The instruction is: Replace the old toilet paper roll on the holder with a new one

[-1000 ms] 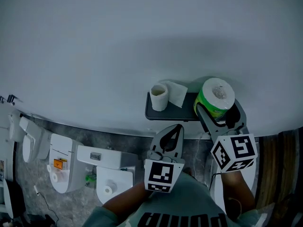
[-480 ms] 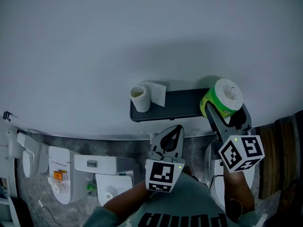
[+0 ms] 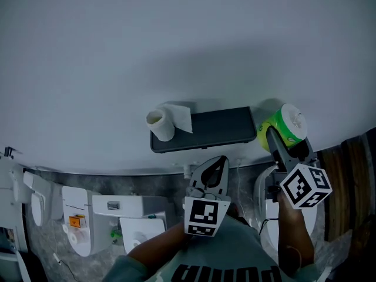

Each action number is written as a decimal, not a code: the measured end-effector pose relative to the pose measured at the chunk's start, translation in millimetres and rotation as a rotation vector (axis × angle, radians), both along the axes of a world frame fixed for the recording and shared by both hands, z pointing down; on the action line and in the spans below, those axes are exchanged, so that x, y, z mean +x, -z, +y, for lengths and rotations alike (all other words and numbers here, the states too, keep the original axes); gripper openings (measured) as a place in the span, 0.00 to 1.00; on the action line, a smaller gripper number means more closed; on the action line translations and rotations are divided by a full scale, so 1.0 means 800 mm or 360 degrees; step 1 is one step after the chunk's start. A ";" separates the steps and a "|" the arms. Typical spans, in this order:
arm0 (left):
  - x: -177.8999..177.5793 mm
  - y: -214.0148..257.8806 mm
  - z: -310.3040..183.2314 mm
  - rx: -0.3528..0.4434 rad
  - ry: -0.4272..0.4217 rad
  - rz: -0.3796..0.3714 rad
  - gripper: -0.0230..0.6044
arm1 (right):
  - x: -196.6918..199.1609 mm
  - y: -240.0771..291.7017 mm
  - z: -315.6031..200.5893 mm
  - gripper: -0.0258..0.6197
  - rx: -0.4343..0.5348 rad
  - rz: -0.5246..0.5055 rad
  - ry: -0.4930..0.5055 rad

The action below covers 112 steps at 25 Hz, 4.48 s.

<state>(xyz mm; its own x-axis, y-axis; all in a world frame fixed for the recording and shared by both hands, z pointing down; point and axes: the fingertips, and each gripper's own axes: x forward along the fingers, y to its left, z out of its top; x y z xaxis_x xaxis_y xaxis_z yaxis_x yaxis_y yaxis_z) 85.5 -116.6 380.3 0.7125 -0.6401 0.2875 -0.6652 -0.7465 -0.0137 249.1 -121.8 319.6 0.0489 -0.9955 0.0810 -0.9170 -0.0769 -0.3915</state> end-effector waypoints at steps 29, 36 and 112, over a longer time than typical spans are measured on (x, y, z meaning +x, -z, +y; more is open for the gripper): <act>-0.030 -0.029 -0.014 -0.0035 0.0114 -0.0107 0.05 | 0.005 -0.145 -0.030 0.68 -0.0060 -0.1202 -0.0040; -0.041 -0.031 -0.015 -0.0031 0.0145 -0.0108 0.05 | 0.003 -0.156 -0.035 0.68 -0.0015 -0.1425 -0.0059; -0.131 -0.024 -0.013 -0.0017 0.0312 -0.0062 0.05 | -0.147 -0.185 -0.055 0.68 0.0196 -0.1931 0.0033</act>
<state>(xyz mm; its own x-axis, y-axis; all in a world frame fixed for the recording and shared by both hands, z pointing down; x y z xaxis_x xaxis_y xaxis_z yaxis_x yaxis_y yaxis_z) -19.5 -126.9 399.3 0.5627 -0.7623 0.3197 -0.7970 -0.6029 -0.0349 131.8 -165.5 467.7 -0.0086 -0.9994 -0.0321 0.0486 0.0316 -0.9983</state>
